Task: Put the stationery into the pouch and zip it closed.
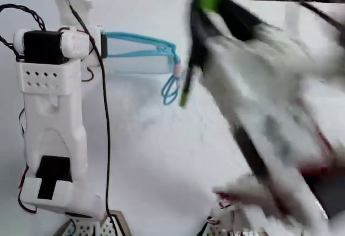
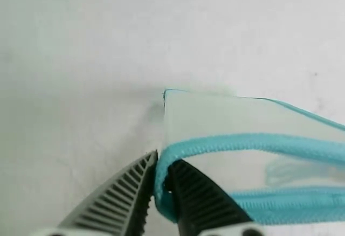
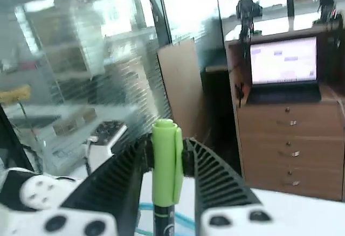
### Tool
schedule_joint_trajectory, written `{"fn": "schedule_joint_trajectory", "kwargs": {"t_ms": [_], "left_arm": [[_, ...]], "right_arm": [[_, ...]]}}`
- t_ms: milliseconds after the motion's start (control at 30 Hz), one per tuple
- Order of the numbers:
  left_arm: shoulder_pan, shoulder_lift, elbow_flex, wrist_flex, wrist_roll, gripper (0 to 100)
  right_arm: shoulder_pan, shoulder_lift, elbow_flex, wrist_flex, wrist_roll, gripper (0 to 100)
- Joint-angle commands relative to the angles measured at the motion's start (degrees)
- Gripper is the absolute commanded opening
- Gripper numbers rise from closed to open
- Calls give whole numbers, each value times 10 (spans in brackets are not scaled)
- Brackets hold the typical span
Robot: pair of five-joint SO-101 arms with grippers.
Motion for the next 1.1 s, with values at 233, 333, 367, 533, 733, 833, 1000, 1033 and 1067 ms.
{"fn": "schedule_joint_trajectory", "kwargs": {"t_ms": [233,333,367,533,733,833,1000,1033,1067], "left_arm": [[5,-2,-4,0,6,23],[5,-3,-4,0,6,23],[4,-3,-4,0,6,23],[5,-3,-3,0,6,23],[6,-2,-3,0,6,23],[6,-2,-3,0,6,23],[6,-2,-3,0,6,23],[6,-2,-3,0,6,23],[6,-2,-3,0,6,23]], "right_arm": [[-71,-442,810,8,37,17],[-110,-513,1015,-79,46,17],[-106,-534,1052,-137,51,17],[-93,-582,1146,-474,69,17],[-92,-580,1227,-872,91,17],[-95,-562,1296,-1017,179,17],[-97,-496,1324,-1161,194,17],[-97,-482,1318,-1179,194,17],[-97,-469,1311,-1195,195,17]]}}
